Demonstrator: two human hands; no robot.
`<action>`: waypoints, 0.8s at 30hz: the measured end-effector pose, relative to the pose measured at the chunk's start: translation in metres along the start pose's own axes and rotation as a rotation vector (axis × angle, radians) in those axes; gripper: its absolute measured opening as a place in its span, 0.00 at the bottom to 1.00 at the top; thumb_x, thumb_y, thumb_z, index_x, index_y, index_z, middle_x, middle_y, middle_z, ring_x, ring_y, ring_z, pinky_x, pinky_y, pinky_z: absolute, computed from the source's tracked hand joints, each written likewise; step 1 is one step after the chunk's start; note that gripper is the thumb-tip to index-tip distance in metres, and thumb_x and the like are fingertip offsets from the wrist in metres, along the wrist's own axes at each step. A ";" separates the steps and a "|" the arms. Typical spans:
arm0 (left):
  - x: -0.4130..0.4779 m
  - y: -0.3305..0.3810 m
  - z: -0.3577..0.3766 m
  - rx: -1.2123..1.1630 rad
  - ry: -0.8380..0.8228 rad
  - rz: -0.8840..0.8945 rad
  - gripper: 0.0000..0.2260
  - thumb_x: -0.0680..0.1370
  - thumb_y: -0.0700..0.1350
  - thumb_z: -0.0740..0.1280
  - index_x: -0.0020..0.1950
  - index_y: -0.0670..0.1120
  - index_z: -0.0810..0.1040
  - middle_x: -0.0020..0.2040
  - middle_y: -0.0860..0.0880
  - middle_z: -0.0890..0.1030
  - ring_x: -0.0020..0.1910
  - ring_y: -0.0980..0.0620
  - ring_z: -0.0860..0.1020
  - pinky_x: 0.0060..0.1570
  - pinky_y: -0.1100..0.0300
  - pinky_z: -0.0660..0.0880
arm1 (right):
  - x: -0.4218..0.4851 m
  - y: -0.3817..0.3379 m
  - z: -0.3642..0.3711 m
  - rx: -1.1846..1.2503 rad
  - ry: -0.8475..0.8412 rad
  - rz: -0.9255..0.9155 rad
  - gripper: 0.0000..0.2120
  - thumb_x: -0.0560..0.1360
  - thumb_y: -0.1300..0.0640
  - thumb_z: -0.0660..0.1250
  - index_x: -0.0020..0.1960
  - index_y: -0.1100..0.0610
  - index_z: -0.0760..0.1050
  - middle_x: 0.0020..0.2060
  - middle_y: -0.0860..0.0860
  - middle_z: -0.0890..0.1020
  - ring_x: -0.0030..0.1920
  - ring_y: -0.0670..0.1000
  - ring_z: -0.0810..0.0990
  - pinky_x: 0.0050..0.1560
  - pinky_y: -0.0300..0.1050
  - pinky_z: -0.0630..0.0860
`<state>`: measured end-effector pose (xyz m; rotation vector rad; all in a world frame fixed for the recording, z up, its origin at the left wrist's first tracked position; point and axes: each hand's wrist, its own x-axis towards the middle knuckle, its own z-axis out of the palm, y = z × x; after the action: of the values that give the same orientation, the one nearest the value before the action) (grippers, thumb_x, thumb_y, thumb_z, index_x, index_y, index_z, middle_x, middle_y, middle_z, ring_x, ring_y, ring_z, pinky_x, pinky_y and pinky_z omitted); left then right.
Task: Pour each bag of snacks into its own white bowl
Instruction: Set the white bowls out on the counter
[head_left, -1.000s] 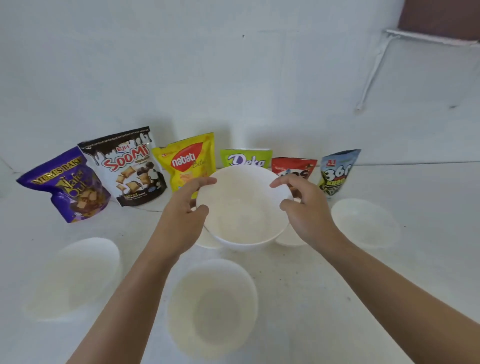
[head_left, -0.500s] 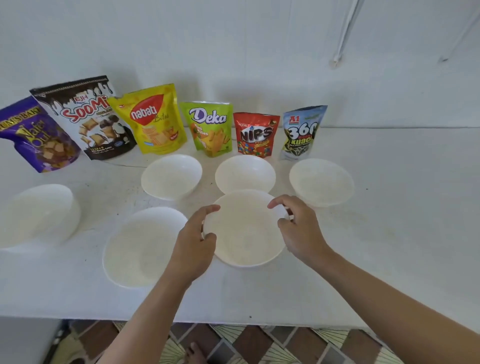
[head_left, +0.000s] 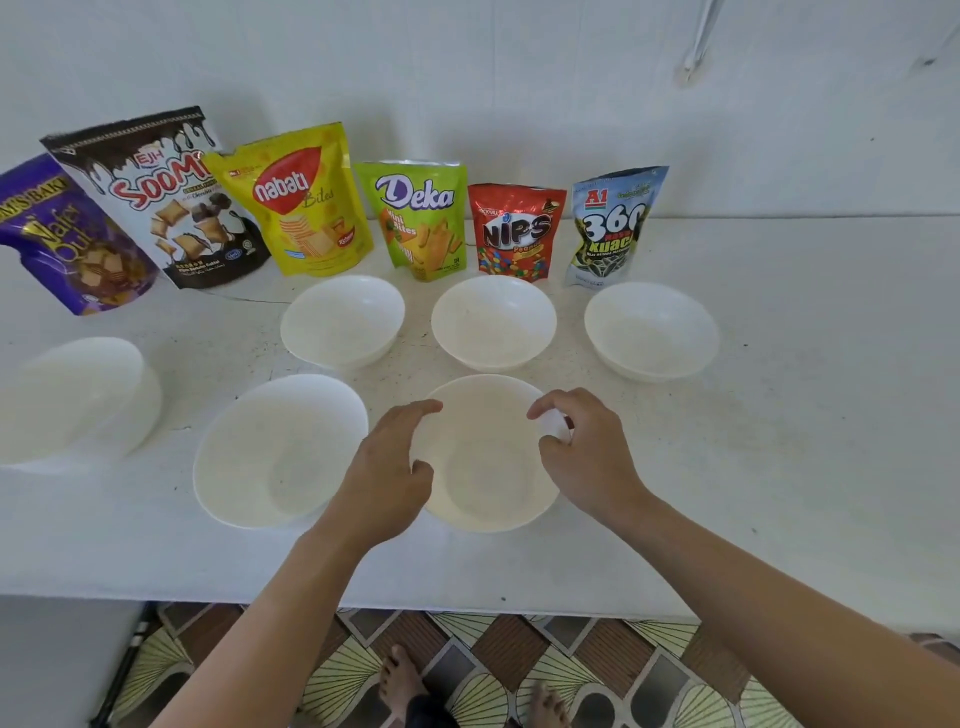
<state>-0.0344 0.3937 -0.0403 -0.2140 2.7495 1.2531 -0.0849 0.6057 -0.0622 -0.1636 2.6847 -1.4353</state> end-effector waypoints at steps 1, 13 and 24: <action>0.000 0.002 0.000 0.008 -0.008 0.013 0.28 0.77 0.32 0.63 0.75 0.52 0.69 0.67 0.58 0.68 0.64 0.56 0.67 0.63 0.62 0.66 | 0.000 -0.001 0.000 -0.015 -0.002 -0.006 0.17 0.70 0.68 0.64 0.52 0.51 0.79 0.52 0.48 0.77 0.52 0.49 0.74 0.44 0.33 0.68; 0.029 0.033 -0.093 -0.237 0.322 0.139 0.07 0.81 0.45 0.68 0.58 0.53 0.80 0.37 0.50 0.83 0.41 0.51 0.83 0.48 0.51 0.78 | 0.041 -0.108 -0.019 0.212 0.088 -0.236 0.04 0.76 0.59 0.69 0.49 0.52 0.79 0.40 0.47 0.82 0.40 0.47 0.81 0.43 0.40 0.77; 0.005 -0.057 -0.231 -0.218 0.552 -0.014 0.05 0.83 0.47 0.65 0.52 0.51 0.81 0.35 0.45 0.80 0.37 0.50 0.77 0.42 0.55 0.73 | 0.075 -0.227 0.104 0.270 -0.088 -0.422 0.04 0.75 0.62 0.70 0.46 0.54 0.79 0.34 0.49 0.81 0.34 0.53 0.79 0.38 0.48 0.77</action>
<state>-0.0396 0.1819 0.0673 -0.6928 3.0223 1.7069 -0.1340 0.3848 0.0670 -0.7890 2.4480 -1.8317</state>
